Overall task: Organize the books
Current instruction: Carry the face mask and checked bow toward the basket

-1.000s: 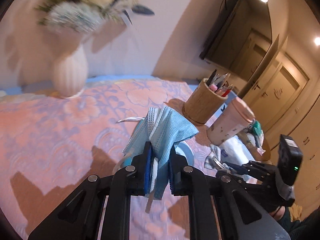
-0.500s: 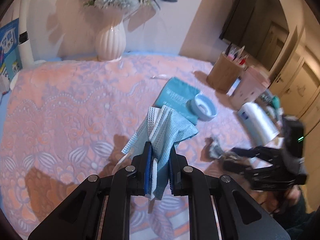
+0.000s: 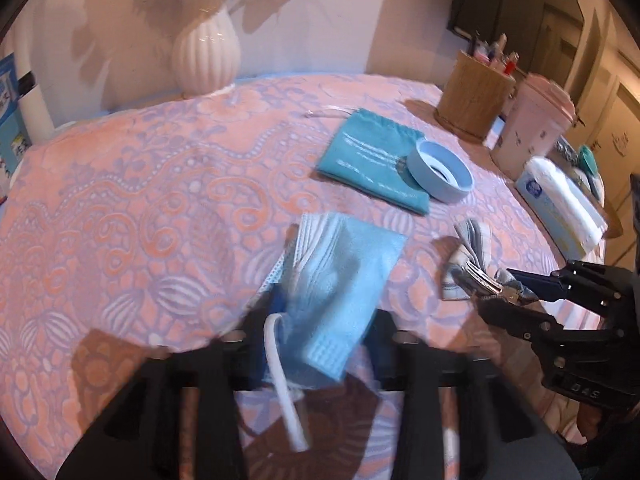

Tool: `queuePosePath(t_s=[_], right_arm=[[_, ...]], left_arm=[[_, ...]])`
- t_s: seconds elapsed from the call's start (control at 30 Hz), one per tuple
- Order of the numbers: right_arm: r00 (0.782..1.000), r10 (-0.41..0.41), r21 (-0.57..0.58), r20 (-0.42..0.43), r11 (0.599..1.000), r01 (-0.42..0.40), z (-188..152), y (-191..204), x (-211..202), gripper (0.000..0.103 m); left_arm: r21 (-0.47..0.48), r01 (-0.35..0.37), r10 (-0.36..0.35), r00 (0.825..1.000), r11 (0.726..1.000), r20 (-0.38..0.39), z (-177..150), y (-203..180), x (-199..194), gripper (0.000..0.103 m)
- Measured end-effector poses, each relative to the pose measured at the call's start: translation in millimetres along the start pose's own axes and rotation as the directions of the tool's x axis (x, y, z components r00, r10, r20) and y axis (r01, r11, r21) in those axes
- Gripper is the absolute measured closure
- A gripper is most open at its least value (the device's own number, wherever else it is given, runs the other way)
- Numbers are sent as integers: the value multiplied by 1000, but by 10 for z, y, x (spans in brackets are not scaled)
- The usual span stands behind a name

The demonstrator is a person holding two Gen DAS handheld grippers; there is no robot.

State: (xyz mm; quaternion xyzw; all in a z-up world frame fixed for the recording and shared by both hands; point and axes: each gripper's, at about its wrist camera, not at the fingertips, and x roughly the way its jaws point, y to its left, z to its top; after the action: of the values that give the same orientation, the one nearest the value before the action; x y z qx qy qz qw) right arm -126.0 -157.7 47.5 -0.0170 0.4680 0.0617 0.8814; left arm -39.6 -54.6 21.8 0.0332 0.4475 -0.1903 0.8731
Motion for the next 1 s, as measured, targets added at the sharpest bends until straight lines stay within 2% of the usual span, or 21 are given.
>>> queuePosePath(t_s=[0.03, 0.1, 0.23, 0.37, 0.47, 0.53, 0.6, 0.7, 0.8, 1.0], right_arm=[[1000, 24, 3, 5, 1000, -24, 6, 6, -20, 72], [999, 47, 16, 23, 999, -48, 11, -9, -94, 72], [993, 50, 57, 102, 997, -57, 73, -177, -425, 72], [980, 24, 118, 199, 992, -48, 110, -485, -835, 72], [967, -48, 170, 250, 985, 5, 88, -759, -1108, 72], [960, -66, 229, 273, 973, 2, 41, -994, -1289, 72], [951, -87, 301, 298, 954, -7, -23, -1236, -1485, 72], [928, -202, 392, 313, 918, 68, -113, -1620, -1775, 72], [899, -324, 489, 294, 860, 150, -230, -2034, -1990, 72], [868, -414, 633, 274, 757, 162, -415, -2804, -2240, 72]], left_arm=[[12, -11, 11, 1000, 1000, 3, -4, -27, -1, 85], [9, 23, -23, 1000, 1000, 2, 9, -59, -30, 90], [-2, 133, -132, 988, 991, 75, 119, -217, -280, 91], [49, 214, -219, 962, 976, 166, 371, -574, -598, 91], [97, 270, -284, 938, 958, 199, 566, -863, -717, 91], [137, 290, -314, 926, 947, 208, 711, -1096, -754, 91], [178, 302, -336, 918, 937, 211, 864, -1369, -761, 91], [227, 322, -370, 904, 919, 215, 1087, -1768, -743, 90], [275, 348, -408, 890, 896, 205, 1305, -2160, -667, 90], [332, 404, -471, 869, 853, 152, 1583, -2897, -418, 90]])
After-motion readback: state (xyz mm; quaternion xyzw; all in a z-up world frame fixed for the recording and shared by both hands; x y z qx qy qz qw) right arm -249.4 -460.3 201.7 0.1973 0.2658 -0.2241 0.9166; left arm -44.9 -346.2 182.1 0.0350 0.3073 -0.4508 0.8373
